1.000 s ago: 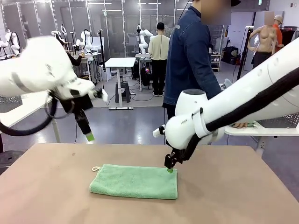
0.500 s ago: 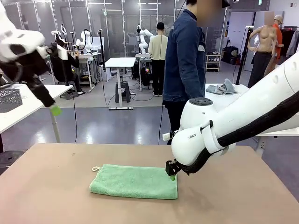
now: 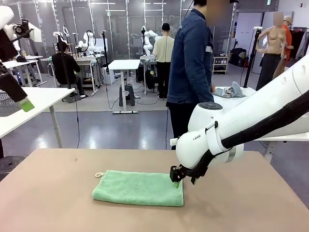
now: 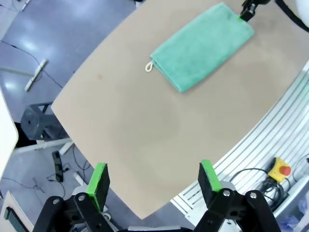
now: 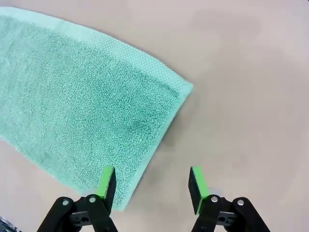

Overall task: Fold the towels and place them in the basket.
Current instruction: When a person lays out a Towel with hook on the table, fold it in half twice.

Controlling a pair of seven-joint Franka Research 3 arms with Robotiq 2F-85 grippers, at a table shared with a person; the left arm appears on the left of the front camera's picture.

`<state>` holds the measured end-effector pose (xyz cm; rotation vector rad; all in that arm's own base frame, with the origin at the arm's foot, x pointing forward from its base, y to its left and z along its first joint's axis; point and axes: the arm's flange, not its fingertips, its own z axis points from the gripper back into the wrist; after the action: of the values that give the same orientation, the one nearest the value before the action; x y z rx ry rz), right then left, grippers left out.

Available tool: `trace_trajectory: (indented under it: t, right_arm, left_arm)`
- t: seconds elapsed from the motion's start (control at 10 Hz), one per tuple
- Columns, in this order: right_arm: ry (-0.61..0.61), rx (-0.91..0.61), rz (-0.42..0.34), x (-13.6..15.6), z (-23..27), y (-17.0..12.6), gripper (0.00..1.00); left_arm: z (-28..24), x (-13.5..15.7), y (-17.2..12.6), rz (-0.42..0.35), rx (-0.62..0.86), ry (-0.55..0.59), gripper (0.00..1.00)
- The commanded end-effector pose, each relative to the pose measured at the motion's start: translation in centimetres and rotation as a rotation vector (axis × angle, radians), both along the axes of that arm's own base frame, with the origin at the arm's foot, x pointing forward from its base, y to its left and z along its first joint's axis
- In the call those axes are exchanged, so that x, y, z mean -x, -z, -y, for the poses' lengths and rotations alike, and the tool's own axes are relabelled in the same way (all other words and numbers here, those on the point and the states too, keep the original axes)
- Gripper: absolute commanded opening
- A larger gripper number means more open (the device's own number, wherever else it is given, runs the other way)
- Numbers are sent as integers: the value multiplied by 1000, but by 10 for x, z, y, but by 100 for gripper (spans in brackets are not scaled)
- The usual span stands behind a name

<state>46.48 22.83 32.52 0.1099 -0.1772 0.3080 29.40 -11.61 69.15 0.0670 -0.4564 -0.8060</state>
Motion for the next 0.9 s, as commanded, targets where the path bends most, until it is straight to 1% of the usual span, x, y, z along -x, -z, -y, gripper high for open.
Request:
trace_trajectory:
  t: [0.0,0.1,0.3,0.5,0.6,0.7,0.8]
  right_arm:
    - [-13,11,7,0,0,-1,76]
    - [-13,11,7,0,0,-1,76]
    - [-2,1,1,0,0,0,76]
    - [133,-13,-31,8,-9,-7,76]
    - [233,2,-74,7,-14,-10,76]
    - [296,-20,-105,5,-17,-10,76]
    - [327,-28,-122,1,-19,-8,76]
  left_arm:
    - [-7,11,0,10,42,28,93]
    - [0,0,0,0,0,0,93]
    - [0,0,0,0,0,0,93]
    - [0,0,0,0,0,0,93]
    - [0,1,1,-6,14,20,93]
    - [-25,7,-17,-60,89,48,93]
    - [-42,16,-32,-80,48,36,93]
